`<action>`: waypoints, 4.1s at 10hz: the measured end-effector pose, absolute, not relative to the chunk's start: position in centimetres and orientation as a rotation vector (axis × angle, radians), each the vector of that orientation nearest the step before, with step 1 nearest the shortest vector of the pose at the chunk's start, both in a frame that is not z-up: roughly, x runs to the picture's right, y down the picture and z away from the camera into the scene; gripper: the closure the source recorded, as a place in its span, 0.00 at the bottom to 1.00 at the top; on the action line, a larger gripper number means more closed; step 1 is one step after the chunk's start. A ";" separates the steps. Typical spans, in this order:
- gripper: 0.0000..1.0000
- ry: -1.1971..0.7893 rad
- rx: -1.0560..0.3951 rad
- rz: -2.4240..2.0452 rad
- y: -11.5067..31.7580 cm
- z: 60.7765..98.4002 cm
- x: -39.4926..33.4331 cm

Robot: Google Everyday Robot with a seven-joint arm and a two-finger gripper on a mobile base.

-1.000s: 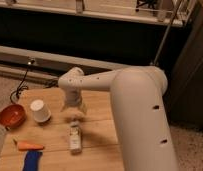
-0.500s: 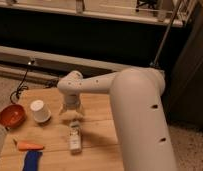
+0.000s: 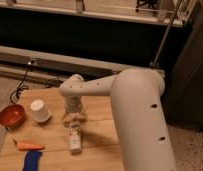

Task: Stand the bottle upright

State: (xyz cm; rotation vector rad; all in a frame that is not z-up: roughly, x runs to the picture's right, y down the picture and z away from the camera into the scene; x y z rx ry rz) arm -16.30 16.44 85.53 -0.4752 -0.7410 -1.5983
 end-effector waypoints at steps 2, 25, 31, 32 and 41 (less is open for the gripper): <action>0.32 -0.731 -0.495 -1.584 16.4 86.1 -16.3; 0.57 -0.728 -0.600 -1.530 16.7 86.5 -16.4; 0.70 -0.704 -0.586 -1.528 15.9 86.5 -16.4; 0.70 -0.692 -0.582 -1.531 15.5 86.4 -16.3; 0.70 -0.575 -0.507 -1.593 9.3 82.6 -17.1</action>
